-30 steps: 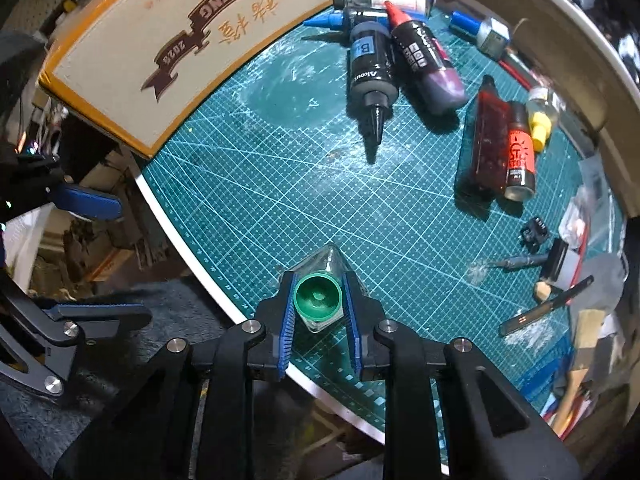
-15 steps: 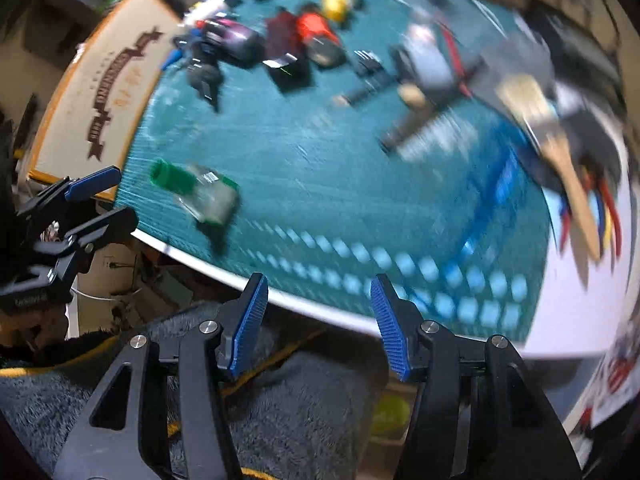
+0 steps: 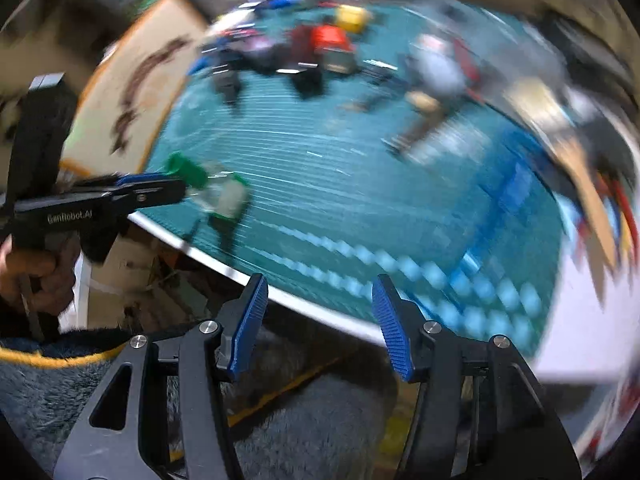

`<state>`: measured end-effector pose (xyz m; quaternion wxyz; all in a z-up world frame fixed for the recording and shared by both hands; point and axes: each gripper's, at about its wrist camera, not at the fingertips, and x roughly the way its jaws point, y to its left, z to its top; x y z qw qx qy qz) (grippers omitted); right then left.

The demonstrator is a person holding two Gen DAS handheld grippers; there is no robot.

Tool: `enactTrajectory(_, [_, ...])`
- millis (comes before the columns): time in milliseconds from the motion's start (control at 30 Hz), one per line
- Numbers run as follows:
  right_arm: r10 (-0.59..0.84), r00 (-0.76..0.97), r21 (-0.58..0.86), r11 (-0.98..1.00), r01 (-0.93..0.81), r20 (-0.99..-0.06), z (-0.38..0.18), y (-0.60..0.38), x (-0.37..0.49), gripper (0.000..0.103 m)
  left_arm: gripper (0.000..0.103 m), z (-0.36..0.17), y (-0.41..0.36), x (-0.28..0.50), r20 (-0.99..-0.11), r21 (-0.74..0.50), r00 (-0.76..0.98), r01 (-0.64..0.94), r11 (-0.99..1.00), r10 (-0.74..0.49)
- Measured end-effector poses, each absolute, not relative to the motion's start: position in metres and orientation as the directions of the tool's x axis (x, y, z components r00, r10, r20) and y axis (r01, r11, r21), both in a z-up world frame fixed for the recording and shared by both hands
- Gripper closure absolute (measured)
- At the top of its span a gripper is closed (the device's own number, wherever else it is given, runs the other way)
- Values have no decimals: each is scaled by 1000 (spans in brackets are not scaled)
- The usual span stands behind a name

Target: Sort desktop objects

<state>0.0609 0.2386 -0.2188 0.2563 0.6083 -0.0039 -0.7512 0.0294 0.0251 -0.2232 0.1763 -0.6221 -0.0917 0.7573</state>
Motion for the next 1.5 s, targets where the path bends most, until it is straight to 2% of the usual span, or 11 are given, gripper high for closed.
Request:
enactTrajectory(167, [-434, -114, 249, -691, 678, -894, -228, 175, 40, 51, 53, -223, 4, 54, -928, -318, -156, -141, -938, 338])
enactTrajectory(367, [-440, -107, 143, -497, 856, -891, -240, 134, 30, 51, 53, -221, -19, 78, -940, -287, -164, -87, -954, 298])
enactTrajectory(500, [-462, -88, 113, -390, 914, -882, -240, 124, 26, 54, 53, -222, -27, 88, -942, -288, -170, -43, -957, 291])
enactTrajectory(567, [-457, -68, 112, -354, 929, -887, -242, 121, 23, 61, 53, -223, -28, 90, -941, -291, -174, -26, -957, 290])
enactTrajectory(833, [-428, -17, 71, -189, 979, -904, -244, 115, 16, 62, 53, -226, -28, 88, -937, -303, -183, 6, -953, 297])
enactTrajectory(1067, [-384, -3, 23, -64, 998, -923, -240, 110, 17, 61, 53, -224, -15, 79, -938, -296, -180, -27, -955, 296])
enactTrajectory(1133, [-378, -5, 26, -76, 997, -926, -234, 115, 19, 56, 53, -219, -11, 74, -930, -302, -206, -42, -952, 304])
enactTrajectory(1167, [-383, -12, 30, -103, 994, -924, -229, 120, 20, 48, 53, -217, -8, 71, -925, -306, -220, -49, -951, 309])
enactTrajectory(1300, [-442, -54, 117, -350, 929, -896, -212, 164, 25, 43, 53, -204, 7, 59, -896, -317, -304, -76, -946, 324])
enactTrajectory(1500, [-472, -132, 267, -683, 680, -872, -213, 242, 38, 41, 52, -194, 42, 44, -858, -260, -440, -71, -963, 264])
